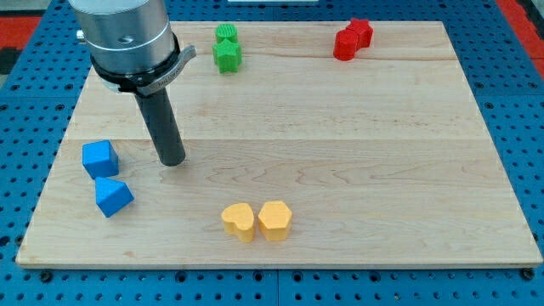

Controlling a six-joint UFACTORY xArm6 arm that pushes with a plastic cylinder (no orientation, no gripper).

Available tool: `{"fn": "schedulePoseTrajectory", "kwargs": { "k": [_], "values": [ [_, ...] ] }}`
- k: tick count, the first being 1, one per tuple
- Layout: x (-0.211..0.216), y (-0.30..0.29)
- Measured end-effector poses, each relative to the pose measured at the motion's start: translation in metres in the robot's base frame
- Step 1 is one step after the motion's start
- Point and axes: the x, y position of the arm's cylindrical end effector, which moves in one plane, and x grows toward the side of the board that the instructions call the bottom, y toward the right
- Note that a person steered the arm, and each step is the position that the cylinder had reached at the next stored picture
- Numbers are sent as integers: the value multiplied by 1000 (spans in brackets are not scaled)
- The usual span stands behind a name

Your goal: Push the yellow heart into the hexagon

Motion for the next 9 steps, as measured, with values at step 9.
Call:
{"fn": "schedulePoseTrajectory", "kwargs": {
  "k": [9],
  "values": [
    [21, -43]
  ]
}}
